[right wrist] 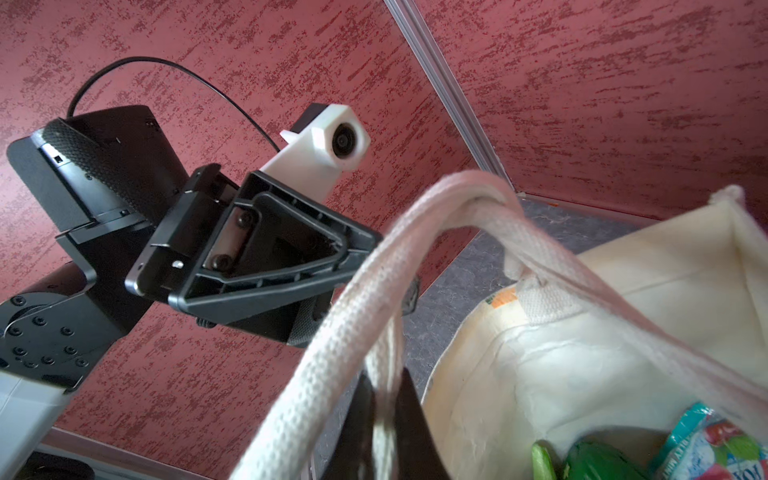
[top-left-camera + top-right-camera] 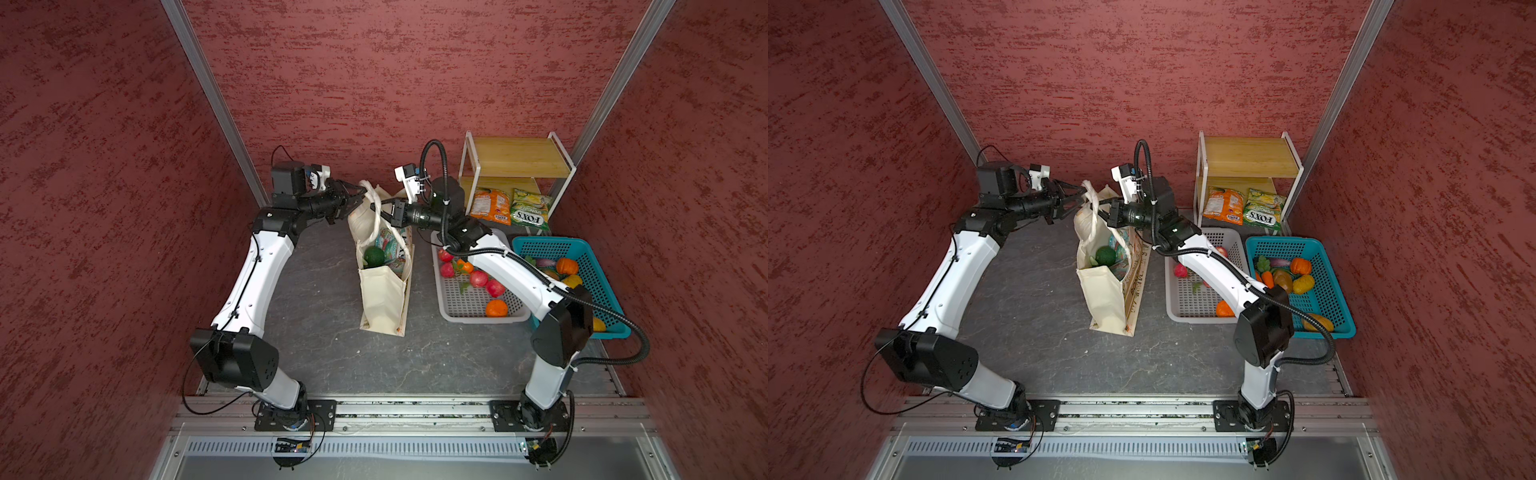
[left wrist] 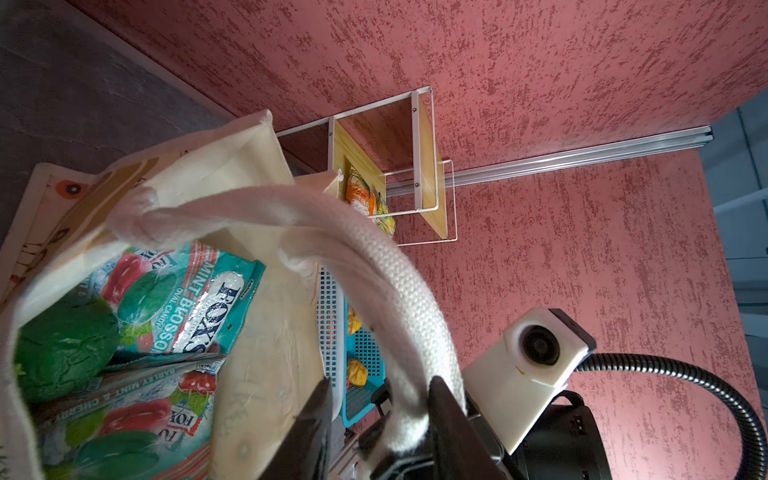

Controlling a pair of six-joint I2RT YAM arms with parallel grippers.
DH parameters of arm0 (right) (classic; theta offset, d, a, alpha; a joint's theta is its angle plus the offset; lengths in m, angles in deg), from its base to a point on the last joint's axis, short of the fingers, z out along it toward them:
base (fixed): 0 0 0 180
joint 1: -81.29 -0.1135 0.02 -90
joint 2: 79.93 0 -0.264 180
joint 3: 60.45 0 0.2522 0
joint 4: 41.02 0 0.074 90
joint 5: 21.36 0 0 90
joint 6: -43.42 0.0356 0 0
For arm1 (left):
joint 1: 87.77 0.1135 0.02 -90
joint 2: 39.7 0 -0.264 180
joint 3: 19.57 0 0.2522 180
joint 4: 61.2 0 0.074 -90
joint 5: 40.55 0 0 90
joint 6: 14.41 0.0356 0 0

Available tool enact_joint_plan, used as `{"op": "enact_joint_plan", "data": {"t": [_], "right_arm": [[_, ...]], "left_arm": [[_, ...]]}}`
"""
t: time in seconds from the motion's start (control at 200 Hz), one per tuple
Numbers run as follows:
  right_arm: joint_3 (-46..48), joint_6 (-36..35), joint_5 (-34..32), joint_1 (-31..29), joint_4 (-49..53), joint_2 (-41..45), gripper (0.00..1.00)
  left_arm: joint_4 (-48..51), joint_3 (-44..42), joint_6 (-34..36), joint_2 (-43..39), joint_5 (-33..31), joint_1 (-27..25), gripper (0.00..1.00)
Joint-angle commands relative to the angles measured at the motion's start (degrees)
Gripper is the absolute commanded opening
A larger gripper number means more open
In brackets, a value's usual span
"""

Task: Place the food into the grocery bag and tie it

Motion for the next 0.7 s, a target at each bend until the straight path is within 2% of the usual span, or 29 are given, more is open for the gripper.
{"op": "enact_joint_plan", "data": {"t": [0.0, 0.401, 0.696], "right_arm": [[0.7, -0.46, 0.6, -0.73, -2.8, 2.43, 0.0], [2.24, -2.32, -0.05, -2.67, -0.89, 2.41, 0.0], [2.47, -3.79, -0.09, -3.73, 0.4, 2.6, 0.0]], "left_arm": [[-1.38, -0.31, 0.03, 0.21, -0.36, -0.4, 0.36], [2.22, -5.46, 2.96, -2.6, -0.92, -0.16, 0.35], [2.09, -2.04, 3.08, -0.29, -0.65, -1.31, 0.38]]}}
